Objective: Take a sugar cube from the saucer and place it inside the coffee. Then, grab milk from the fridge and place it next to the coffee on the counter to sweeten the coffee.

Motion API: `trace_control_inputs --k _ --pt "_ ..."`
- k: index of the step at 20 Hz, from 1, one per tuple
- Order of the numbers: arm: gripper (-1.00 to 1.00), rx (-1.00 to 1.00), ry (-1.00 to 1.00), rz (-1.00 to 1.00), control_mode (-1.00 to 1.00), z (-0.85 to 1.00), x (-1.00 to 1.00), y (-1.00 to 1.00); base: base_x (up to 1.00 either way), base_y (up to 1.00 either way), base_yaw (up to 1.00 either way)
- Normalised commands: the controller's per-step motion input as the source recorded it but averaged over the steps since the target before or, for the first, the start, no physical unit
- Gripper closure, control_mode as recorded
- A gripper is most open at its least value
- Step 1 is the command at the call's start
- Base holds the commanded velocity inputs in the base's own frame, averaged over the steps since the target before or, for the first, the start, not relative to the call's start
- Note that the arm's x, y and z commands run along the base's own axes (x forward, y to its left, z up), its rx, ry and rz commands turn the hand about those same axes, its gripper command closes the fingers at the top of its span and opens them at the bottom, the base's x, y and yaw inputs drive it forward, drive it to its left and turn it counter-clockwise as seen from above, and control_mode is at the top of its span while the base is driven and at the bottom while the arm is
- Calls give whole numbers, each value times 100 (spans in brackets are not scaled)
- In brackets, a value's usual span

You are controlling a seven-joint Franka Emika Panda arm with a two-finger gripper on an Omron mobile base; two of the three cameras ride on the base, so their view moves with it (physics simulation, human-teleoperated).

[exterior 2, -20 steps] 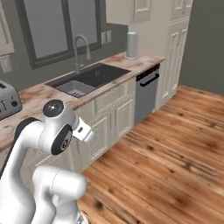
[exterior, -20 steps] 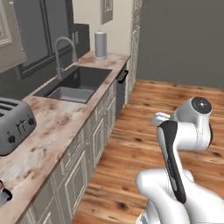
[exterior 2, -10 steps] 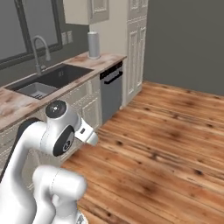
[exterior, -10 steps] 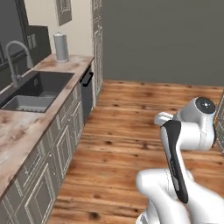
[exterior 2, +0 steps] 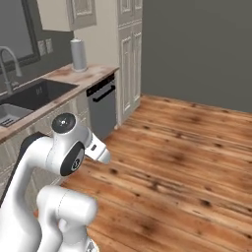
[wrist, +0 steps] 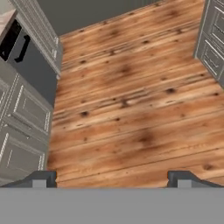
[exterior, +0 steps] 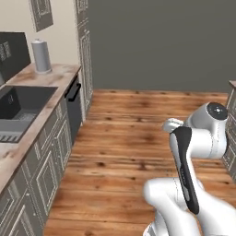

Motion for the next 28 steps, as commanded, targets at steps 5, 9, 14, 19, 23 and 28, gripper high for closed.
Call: trace_control_inputs --k 5,9,14,19,23,28 --pt "-100 0 0 0 100 0 0 0 98 -10 -14" --pt "-100 0 0 0 100 0 0 0 100 -8 -10" --pt "-100 0 0 0 100 0 0 0 100 0 -8" --pt "-100 0 0 0 100 0 0 0 100 -1 -9" --pt "-100 0 0 0 100 0 0 0 100 -37 -19" --pt "-100 0 0 0 100 0 0 0 92 -55 -42"
